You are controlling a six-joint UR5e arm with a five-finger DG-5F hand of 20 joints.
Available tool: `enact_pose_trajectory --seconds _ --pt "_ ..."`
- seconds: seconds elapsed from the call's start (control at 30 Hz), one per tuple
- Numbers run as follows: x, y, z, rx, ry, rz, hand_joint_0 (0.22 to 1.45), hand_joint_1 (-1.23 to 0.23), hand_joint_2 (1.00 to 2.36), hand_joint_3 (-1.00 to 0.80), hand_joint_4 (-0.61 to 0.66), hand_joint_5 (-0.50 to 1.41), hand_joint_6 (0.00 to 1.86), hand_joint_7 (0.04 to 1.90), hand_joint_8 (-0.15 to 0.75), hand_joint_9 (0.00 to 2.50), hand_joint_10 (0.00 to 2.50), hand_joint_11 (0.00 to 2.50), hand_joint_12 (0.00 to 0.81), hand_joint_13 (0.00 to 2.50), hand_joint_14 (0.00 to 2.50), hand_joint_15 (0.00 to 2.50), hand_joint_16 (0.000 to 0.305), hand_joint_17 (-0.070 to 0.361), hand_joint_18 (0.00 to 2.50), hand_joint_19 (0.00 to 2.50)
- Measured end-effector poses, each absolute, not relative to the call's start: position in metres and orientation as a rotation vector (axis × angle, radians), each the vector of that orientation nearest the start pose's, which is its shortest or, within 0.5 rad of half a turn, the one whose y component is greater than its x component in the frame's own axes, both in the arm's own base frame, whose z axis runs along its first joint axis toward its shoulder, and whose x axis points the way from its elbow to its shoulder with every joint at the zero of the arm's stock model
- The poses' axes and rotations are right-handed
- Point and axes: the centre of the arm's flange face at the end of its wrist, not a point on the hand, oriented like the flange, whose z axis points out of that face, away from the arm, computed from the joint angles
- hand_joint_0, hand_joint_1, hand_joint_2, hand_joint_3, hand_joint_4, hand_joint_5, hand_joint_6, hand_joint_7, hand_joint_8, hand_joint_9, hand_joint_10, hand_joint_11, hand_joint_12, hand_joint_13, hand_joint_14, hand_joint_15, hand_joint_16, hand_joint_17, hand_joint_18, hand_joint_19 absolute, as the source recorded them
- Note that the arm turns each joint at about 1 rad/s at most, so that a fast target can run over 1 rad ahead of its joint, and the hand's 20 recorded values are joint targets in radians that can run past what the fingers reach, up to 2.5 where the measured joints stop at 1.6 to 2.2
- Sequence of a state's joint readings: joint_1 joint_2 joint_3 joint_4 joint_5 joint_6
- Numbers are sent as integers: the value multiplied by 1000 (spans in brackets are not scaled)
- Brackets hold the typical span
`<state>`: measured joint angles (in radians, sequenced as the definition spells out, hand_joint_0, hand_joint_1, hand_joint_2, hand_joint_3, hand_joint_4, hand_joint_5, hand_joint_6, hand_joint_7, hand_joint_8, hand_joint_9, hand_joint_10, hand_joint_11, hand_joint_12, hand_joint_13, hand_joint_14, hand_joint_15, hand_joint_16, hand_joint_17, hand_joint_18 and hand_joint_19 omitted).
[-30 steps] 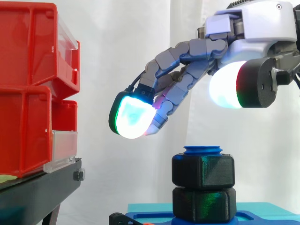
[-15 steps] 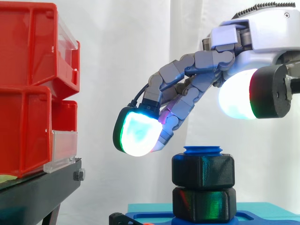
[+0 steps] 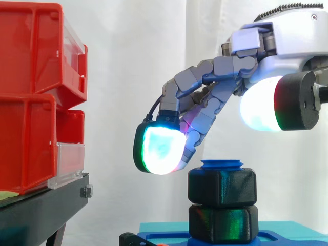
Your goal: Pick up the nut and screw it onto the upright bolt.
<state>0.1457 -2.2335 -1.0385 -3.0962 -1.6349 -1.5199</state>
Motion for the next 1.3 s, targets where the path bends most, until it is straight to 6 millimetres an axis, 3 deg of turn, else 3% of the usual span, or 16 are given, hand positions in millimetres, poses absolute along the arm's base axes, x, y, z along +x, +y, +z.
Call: enact_pose_trajectory --seconds 0.27,0.93,1.3 --pt "751 -18 338 -129 1654 202 460 -287 1000 -500 220 -29 504 1261 250 849 0 0 224 730 0 0 29 64 357 0" --pt "748 -21 327 -124 1668 202 481 -310 1000 -500 175 -6 500 1523 270 953 0 0 211 838 0 0 27 61 469 0" --pt "748 -34 327 -112 1670 200 488 -313 1000 -500 141 3 565 1506 280 1057 0 0 198 906 0 0 26 58 546 29"
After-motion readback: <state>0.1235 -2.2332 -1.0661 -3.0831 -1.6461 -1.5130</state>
